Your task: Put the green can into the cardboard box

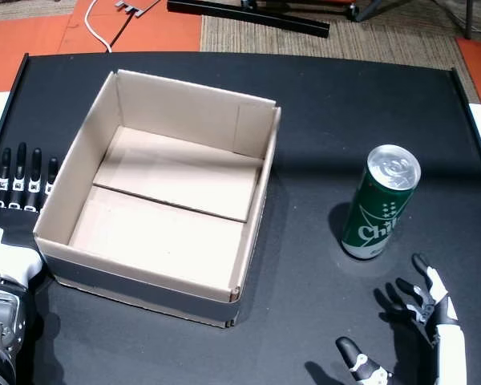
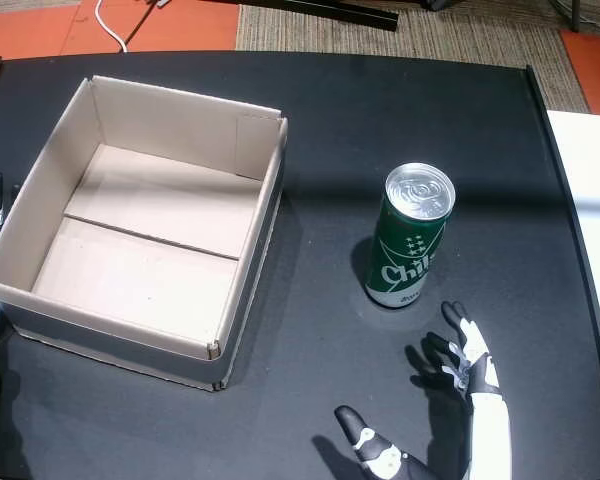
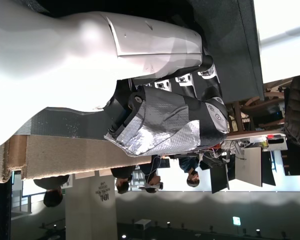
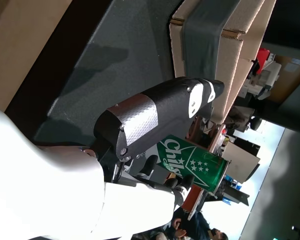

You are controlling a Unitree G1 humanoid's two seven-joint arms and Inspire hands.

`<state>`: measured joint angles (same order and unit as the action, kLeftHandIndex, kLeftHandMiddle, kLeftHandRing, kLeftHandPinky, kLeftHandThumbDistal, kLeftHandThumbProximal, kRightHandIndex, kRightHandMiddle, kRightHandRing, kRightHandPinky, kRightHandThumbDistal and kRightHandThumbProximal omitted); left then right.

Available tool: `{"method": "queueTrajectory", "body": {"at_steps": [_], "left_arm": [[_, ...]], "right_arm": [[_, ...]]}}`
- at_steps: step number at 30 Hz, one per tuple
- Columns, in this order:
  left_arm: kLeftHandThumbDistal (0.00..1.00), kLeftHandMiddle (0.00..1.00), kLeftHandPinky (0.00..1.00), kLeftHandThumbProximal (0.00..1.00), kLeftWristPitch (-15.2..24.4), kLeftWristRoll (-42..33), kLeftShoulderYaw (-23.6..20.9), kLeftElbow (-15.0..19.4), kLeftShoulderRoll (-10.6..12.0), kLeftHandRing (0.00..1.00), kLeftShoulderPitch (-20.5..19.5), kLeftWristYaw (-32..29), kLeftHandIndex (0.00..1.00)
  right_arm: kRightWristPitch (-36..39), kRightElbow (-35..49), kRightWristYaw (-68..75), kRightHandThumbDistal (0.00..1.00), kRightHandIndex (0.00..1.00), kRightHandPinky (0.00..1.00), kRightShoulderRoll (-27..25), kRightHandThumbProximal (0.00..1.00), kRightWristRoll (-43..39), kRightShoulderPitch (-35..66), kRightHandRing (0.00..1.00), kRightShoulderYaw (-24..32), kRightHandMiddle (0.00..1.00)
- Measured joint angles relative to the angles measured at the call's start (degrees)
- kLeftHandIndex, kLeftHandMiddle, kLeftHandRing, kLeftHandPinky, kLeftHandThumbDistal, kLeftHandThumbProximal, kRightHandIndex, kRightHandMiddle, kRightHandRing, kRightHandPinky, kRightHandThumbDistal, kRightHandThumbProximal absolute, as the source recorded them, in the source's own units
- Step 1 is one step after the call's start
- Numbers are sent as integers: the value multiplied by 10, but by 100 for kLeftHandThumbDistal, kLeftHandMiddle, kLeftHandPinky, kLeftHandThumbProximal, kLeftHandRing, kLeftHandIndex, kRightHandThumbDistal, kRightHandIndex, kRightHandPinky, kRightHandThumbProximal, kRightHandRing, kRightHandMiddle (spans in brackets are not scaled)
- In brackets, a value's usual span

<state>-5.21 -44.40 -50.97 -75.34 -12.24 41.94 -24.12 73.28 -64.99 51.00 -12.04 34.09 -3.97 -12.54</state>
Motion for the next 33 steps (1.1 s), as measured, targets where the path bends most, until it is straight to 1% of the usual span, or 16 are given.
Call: {"method": "queueTrajectory", "body": {"at_steps": [3,5,7,8,10,13,14,16,18,20,21,22,23,25,29,33], "left_arm": [[0,55,80,57,0,0,0,0,0,66,0,0,52],[0,55,80,56,0,0,0,0,0,67,0,0,51],[0,56,80,56,0,0,0,0,0,68,0,0,52],[0,55,79,55,0,0,0,0,0,67,0,0,52],[0,55,80,55,0,0,0,0,0,67,0,0,51],[0,55,80,54,0,0,0,0,0,67,0,0,53],[0,56,81,54,0,0,0,0,0,67,0,0,53],[0,57,81,54,0,0,0,0,0,68,0,0,55],[0,56,79,55,0,0,0,0,0,66,0,0,55],[0,56,80,56,0,0,0,0,0,67,0,0,53],[0,56,81,56,0,0,0,0,0,67,0,0,53],[0,56,83,56,0,0,0,0,0,68,0,0,52],[0,56,82,56,0,0,0,0,0,68,0,0,52],[0,56,81,55,0,0,0,0,0,68,0,0,52],[0,55,79,54,0,0,0,0,0,67,0,1,52],[0,54,80,56,0,0,0,0,0,67,0,1,51]], "right_arm": [[0,0,-2,100,67,95,0,48,0,0,89,1,82],[0,0,-2,100,66,95,0,49,1,0,89,1,82],[0,1,1,100,67,95,0,45,2,0,89,1,82],[0,1,1,100,68,95,0,46,2,0,88,1,82],[0,1,1,100,70,95,1,50,2,1,88,2,82],[0,0,-10,100,76,97,3,50,-9,1,91,7,86],[1,0,-22,100,79,98,5,52,-22,2,93,10,87],[3,2,-43,100,86,99,6,49,-40,6,95,19,88],[12,2,-76,100,86,99,7,48,-67,10,95,26,89],[16,3,-105,100,85,99,7,50,-90,13,95,34,89],[16,5,-114,100,84,99,7,53,-93,13,95,41,89],[15,9,-117,100,84,99,6,58,-94,13,94,45,89],[14,14,-117,100,83,98,3,62,-92,12,94,48,88],[4,17,-120,100,83,99,-2,57,-89,6,94,57,90],[14,10,-161,100,83,100,-12,57,-113,-21,96,70,92],[21,0,-183,100,83,100,-23,57,-114,-45,95,80,91]]}}
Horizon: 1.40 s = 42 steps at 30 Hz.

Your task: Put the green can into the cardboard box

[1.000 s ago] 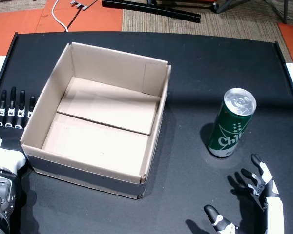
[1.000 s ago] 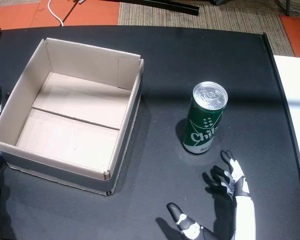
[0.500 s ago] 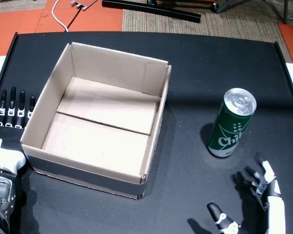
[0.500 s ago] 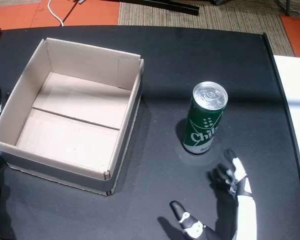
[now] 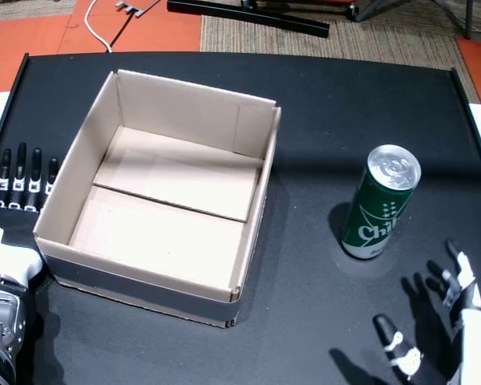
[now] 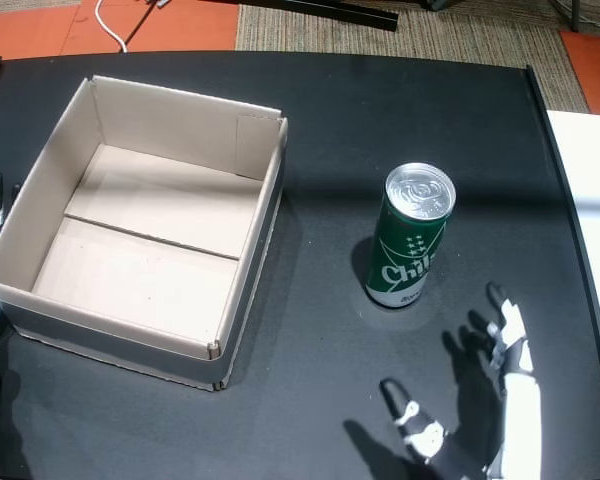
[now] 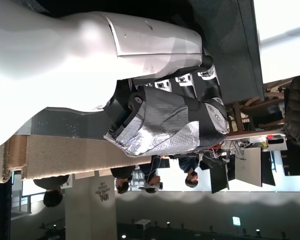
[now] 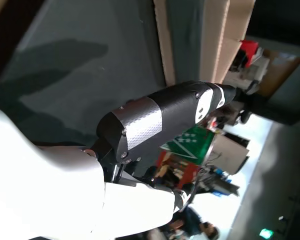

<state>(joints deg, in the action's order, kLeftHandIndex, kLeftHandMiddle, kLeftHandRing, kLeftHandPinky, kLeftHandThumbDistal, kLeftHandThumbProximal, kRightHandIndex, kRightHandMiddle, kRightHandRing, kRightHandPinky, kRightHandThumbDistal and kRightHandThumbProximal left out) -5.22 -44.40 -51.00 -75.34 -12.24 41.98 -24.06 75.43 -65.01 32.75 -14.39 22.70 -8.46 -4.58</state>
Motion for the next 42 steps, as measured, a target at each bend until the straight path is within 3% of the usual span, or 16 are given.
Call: {"method": "queueTrajectory", "body": {"at_steps": [5,12,18,32,42], "left_arm": [[0,55,79,52,0,0,-1,0,-1,67,0,1,52],[0,55,79,53,0,0,-1,0,0,68,0,-1,52],[0,56,80,55,0,0,-3,0,-1,68,0,0,55],[0,56,77,54,-4,-1,-11,0,-1,68,1,-1,53],[0,56,79,52,-3,-1,-8,0,-1,69,1,-5,53]], "right_arm": [[5,-25,-21,100,85,100,-17,57,-5,-31,96,13,93],[-5,-47,-138,100,84,100,-11,62,-95,-81,94,44,90],[-37,-54,-241,100,83,100,-4,65,-165,-111,92,78,90],[-143,-63,-529,100,84,98,15,60,-308,-177,91,157,89],[-256,-84,-574,100,86,96,2,57,-276,-234,87,155,89]]}}
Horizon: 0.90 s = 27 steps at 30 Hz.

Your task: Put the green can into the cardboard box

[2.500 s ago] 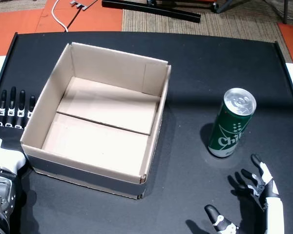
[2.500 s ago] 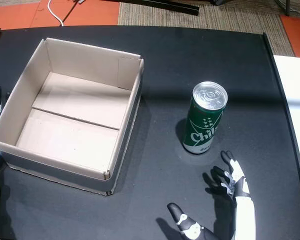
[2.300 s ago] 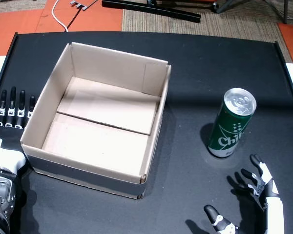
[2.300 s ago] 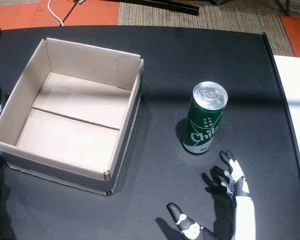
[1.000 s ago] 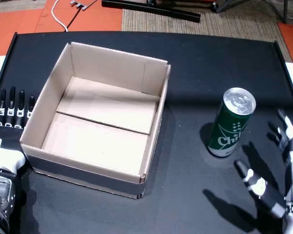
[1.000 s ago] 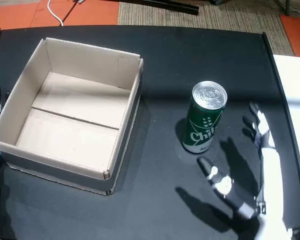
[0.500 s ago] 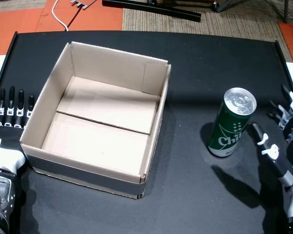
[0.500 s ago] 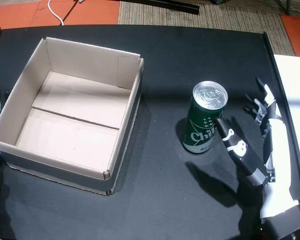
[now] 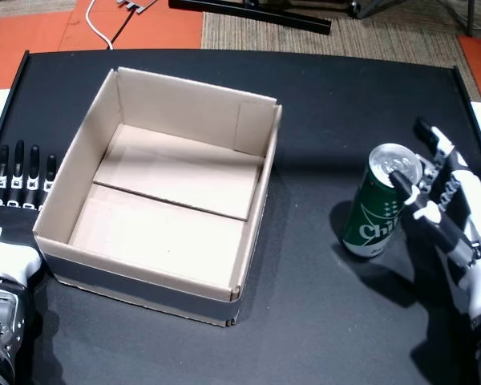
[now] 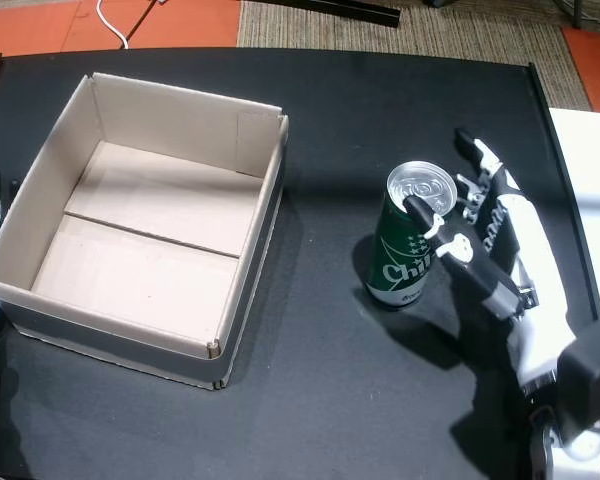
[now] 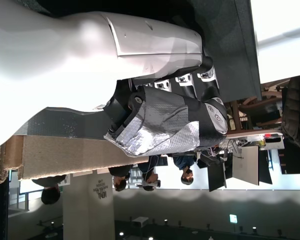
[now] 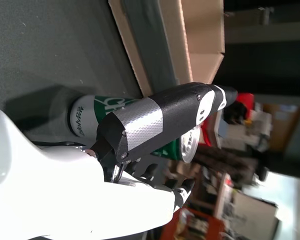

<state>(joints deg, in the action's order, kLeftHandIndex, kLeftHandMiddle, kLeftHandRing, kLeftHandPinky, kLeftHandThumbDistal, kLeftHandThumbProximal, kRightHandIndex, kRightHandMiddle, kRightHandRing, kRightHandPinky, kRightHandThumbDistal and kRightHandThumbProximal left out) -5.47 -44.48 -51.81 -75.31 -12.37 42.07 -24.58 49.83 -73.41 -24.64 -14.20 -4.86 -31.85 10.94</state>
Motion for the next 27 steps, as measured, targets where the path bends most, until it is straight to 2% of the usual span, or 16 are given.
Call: {"method": "queueTrajectory", "body": {"at_steps": [4,10,14,20,25,27], "left_arm": [[0,56,78,51,0,0,0,0,0,69,0,-1,53],[0,53,77,52,3,0,0,0,0,65,2,6,50],[0,53,77,51,3,0,-1,0,0,67,3,7,50],[0,54,76,55,3,0,-1,0,0,65,3,7,53],[0,56,75,55,3,0,-5,0,1,68,3,6,55],[0,54,73,55,3,0,-5,0,1,66,3,6,54]], "right_arm": [[-24,-7,6,100,86,95,0,58,31,-13,87,-15,89],[-32,-11,31,100,87,96,0,58,56,-21,86,-28,88],[-38,-15,44,100,87,96,0,58,65,-21,86,-32,88],[-45,-15,62,100,88,97,-1,60,80,-24,86,-36,89],[-47,-16,65,100,88,97,-2,59,85,-28,86,-36,89],[-49,-17,69,100,88,97,-2,58,86,-31,85,-36,88]]}}
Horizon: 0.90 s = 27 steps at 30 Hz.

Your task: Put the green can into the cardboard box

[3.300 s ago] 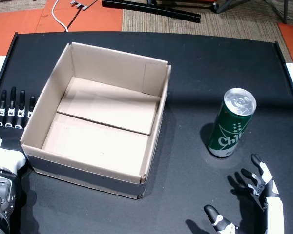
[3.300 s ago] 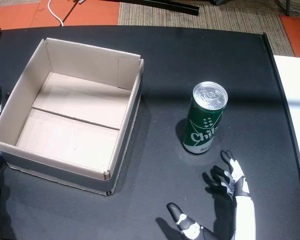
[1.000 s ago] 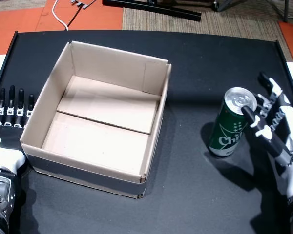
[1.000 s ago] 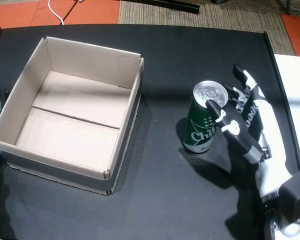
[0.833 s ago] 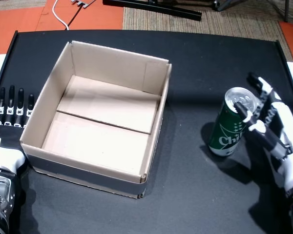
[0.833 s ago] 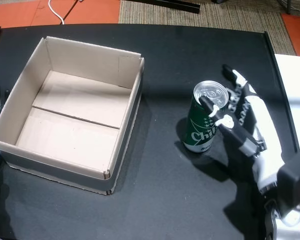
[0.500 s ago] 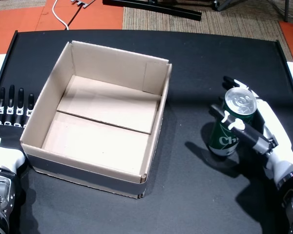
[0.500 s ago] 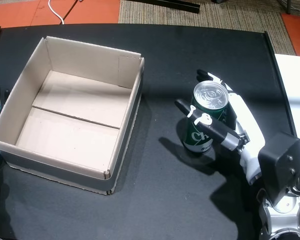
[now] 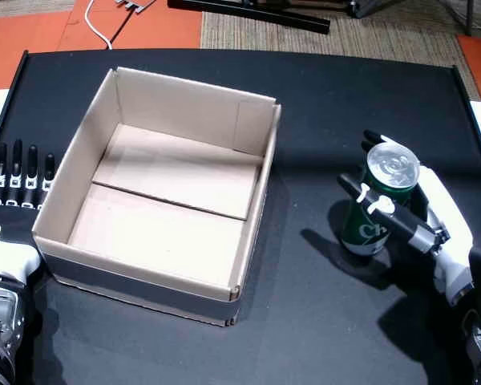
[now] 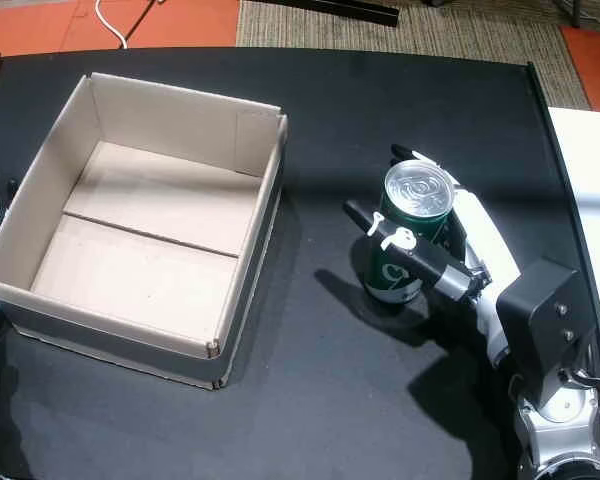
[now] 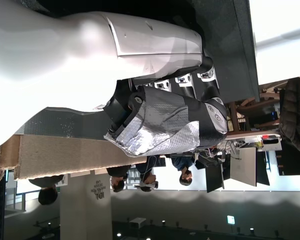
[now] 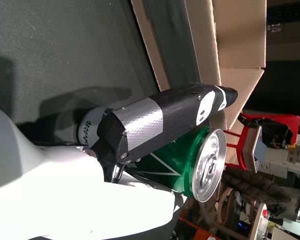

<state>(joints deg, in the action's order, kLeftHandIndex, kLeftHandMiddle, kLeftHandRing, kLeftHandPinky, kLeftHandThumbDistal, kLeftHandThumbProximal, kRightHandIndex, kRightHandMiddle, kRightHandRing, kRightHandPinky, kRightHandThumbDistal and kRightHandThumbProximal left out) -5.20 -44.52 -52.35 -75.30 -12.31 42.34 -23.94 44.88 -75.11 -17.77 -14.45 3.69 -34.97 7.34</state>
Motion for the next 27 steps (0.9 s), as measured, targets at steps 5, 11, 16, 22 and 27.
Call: {"method": "queueTrajectory", "body": {"at_steps": [5,11,16,22,27], "left_arm": [[0,54,76,53,0,0,-1,0,0,66,1,1,52],[0,53,74,54,0,0,-1,0,0,65,1,2,53],[0,53,75,53,1,0,-1,0,0,66,2,6,53],[0,53,76,52,0,0,-2,0,0,66,2,6,51],[0,53,75,54,0,0,-2,0,-1,65,1,3,53]], "right_arm": [[-6,-1,19,100,88,96,0,56,13,-5,85,-2,88],[-10,-3,35,100,85,95,5,57,13,-5,83,-1,86],[-14,-5,46,100,84,93,12,55,19,-6,83,0,85],[-26,-8,50,100,80,92,17,57,19,-9,81,3,83],[-31,-10,63,100,77,86,20,47,25,-9,76,-1,78]]}}
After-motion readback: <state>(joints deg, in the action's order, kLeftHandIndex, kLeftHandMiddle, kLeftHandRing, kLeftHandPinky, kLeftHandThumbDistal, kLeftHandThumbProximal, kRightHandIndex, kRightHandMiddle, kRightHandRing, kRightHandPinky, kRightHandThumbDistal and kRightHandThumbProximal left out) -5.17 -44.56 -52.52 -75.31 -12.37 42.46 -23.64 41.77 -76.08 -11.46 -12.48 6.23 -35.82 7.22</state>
